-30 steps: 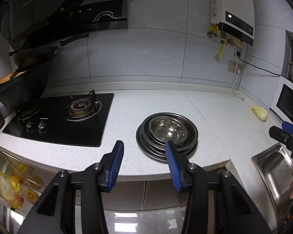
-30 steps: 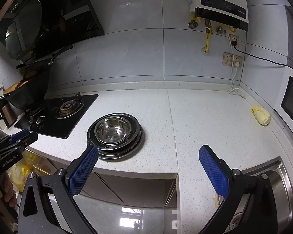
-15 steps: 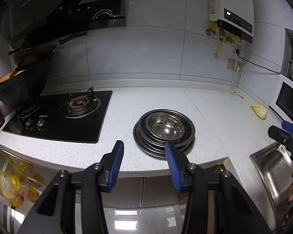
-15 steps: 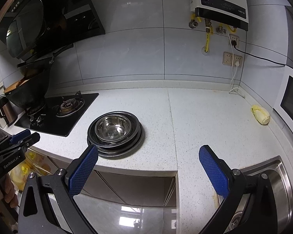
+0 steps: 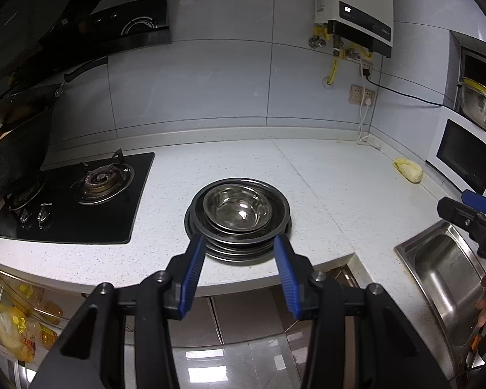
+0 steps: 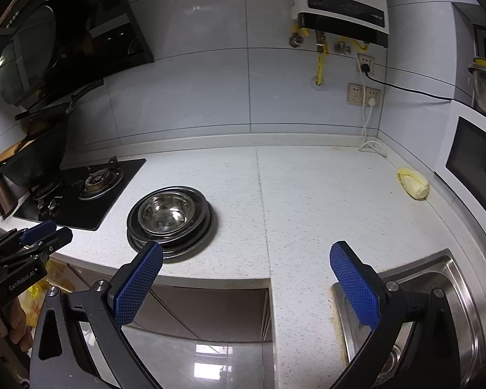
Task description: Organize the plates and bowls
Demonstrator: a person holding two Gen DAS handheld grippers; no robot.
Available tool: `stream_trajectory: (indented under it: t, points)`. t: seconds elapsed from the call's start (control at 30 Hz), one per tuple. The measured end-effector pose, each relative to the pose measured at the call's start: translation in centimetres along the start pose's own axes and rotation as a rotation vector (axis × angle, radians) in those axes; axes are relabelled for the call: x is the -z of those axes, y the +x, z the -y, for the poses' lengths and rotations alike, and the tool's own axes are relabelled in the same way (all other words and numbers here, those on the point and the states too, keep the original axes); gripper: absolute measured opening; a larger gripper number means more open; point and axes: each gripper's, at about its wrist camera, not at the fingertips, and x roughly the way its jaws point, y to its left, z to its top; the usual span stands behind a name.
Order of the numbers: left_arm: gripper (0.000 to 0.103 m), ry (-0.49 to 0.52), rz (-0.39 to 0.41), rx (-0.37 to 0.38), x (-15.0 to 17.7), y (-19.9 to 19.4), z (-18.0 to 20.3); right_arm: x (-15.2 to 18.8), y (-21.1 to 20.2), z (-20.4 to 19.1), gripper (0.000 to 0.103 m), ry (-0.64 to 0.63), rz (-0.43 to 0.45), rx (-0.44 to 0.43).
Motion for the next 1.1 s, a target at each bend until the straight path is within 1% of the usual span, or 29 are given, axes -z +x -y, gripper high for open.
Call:
stream_trajectory:
  t: [0.3, 0.5, 0.87, 1.1]
  points:
    - [0.042, 0.013, -0.007, -0.001, -0.1, 0.5, 0.2, -0.1, 0.4, 0.0, 0.101, -0.006, -0.006, -0.003]
    - [0.042, 0.001, -0.018, -0.005, 0.2, 0.7, -0.3, -0.1, 1.1, 0.0, 0.101, -0.009, -0.017, -0.008]
    - [0.042, -0.030, -0.020, -0.056, 0.2, 1.0, -1.9, -0.7, 2.7, -1.6, 0.101, -0.045, -0.026, -0.051]
    - [0.042, -0.020, -0.020, -0.071, 0.1, 1.4, -2.0, -1.0, 3.6, -2.1, 0.101, -0.059, -0.027, -0.068]
